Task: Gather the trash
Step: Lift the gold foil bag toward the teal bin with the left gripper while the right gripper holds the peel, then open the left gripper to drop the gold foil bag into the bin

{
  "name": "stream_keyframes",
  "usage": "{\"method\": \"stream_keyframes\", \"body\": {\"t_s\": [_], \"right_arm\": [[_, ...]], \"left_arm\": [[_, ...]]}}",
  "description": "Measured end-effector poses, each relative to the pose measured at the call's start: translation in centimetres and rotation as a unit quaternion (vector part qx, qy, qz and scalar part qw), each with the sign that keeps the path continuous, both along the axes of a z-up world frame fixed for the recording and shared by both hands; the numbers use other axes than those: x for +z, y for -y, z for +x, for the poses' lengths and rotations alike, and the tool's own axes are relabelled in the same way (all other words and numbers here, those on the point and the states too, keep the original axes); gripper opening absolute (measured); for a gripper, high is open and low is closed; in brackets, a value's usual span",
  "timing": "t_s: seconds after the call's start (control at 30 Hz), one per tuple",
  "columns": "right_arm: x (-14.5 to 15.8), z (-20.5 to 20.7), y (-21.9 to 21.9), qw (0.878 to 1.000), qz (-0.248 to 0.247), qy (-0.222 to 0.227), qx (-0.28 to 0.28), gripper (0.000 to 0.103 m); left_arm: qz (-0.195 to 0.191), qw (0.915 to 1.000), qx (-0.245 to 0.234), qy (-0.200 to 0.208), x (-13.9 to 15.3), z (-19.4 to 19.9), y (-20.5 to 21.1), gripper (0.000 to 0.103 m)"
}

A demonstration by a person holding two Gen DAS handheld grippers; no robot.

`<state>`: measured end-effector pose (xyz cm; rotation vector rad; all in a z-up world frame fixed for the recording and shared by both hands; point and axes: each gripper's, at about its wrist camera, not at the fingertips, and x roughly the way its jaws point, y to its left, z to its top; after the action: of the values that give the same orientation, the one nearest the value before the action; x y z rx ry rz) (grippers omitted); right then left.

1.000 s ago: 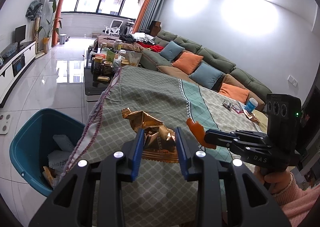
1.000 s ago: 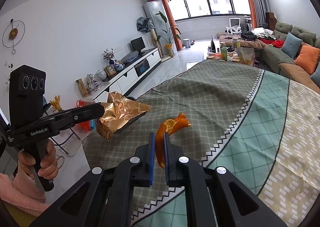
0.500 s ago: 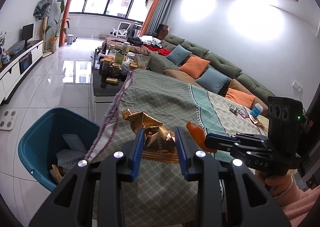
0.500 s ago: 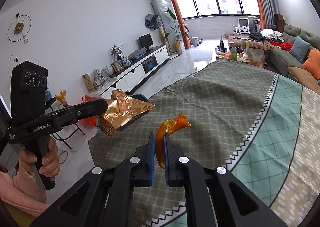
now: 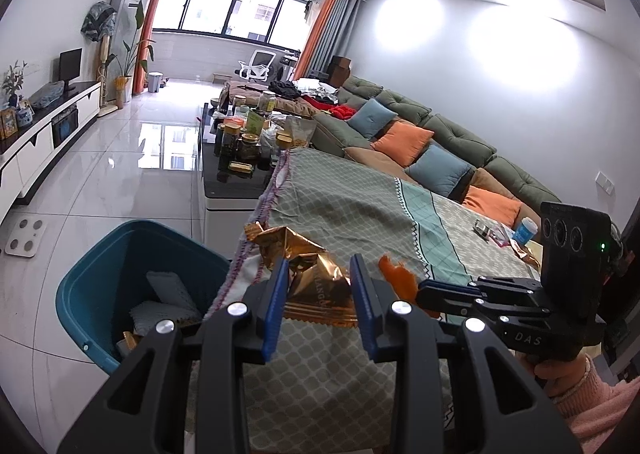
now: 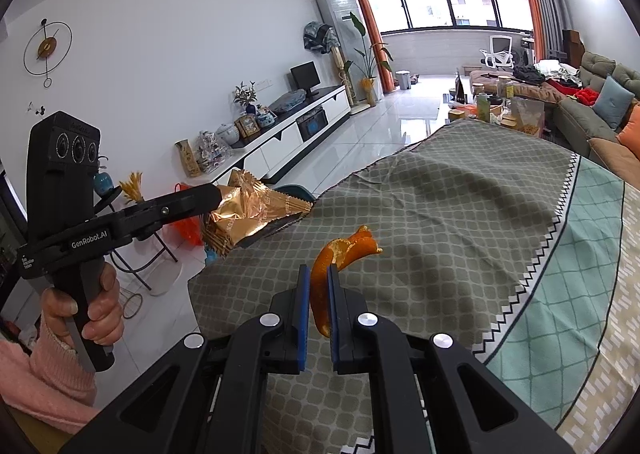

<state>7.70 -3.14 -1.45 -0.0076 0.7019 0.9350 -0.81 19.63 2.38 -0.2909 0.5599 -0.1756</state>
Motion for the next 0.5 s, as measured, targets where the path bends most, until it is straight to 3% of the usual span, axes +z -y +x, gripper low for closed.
{"method": "stream_keyframes", "body": {"t_s": [0.5], "right_arm": [[0.2, 0.2, -1.7, 1.000, -0.004, -0.001, 0.016, 0.009]], "left_arm": [[0.001, 0.9997, 0.023, 0.006, 0.5, -0.5, -1.5, 0.032]]}}
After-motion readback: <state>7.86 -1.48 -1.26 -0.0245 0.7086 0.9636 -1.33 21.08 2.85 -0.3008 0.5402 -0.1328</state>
